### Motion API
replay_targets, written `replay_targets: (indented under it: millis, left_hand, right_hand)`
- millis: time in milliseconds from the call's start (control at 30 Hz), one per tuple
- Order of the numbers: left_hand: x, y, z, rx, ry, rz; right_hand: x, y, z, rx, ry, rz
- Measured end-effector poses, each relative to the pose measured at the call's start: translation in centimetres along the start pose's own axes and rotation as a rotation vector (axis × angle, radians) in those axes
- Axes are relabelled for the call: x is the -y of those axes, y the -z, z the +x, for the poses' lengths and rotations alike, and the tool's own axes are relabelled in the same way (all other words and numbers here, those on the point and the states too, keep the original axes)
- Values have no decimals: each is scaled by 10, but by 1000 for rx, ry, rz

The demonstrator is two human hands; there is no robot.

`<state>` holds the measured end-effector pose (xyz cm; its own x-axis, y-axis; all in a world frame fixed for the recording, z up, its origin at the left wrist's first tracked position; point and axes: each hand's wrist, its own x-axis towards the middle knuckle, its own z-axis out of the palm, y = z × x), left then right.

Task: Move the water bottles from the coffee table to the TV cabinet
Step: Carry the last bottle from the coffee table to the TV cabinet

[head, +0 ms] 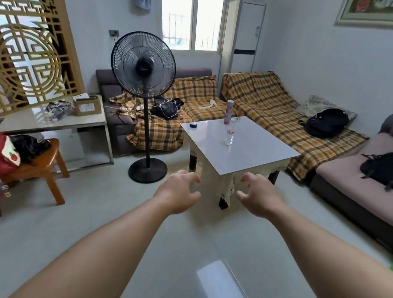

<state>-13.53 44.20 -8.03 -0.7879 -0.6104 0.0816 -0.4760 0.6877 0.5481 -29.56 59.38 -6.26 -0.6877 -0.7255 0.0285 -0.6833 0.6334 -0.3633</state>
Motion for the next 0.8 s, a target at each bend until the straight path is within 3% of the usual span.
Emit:
replay_targets:
  millis: [300, 800]
  left_hand:
    - [102, 28, 133, 72, 42, 40]
    - [132, -2, 371, 138, 15, -9]
  right_hand:
    - [57, -49, 138, 68, 7, -116]
    - [28, -69, 378, 89, -59, -81]
